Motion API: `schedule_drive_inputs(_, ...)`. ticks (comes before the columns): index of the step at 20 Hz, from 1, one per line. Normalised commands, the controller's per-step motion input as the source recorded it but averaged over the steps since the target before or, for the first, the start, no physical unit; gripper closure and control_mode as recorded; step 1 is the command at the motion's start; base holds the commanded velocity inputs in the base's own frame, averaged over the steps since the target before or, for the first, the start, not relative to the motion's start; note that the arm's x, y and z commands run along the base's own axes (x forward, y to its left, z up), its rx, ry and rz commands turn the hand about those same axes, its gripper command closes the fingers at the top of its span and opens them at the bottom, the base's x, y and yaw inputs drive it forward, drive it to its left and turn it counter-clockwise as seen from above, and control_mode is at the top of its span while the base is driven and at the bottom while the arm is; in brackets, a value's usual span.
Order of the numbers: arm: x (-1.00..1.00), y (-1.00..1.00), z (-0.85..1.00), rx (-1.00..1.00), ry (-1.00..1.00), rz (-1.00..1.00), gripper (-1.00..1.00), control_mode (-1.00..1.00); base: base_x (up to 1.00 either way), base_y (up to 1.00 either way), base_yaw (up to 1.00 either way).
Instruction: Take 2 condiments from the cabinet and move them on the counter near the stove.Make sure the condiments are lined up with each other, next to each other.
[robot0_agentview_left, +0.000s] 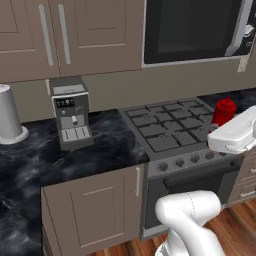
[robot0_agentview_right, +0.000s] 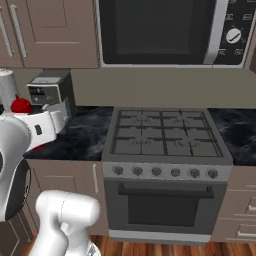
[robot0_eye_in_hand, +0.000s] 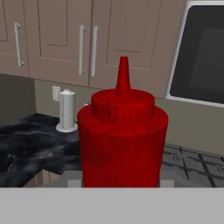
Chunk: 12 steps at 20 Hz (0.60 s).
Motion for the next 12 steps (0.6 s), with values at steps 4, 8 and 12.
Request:
schedule_drive_inputs(4, 0.00, 0.00, 0.00, 0.00, 0.00, 0.00, 1.00, 1.00, 0.54, 0.22, -0.07)
schedule_drive_inputs(8, 0.00, 0.00, 0.00, 0.00, 0.00, 0.00, 1.00, 1.00, 0.40, 0.35, -0.04)
schedule_drive_inputs(12, 0.00, 0.00, 0.00, 0.00, 0.00, 0.00, 1.00, 1.00, 0.11, 0.62, 0.00)
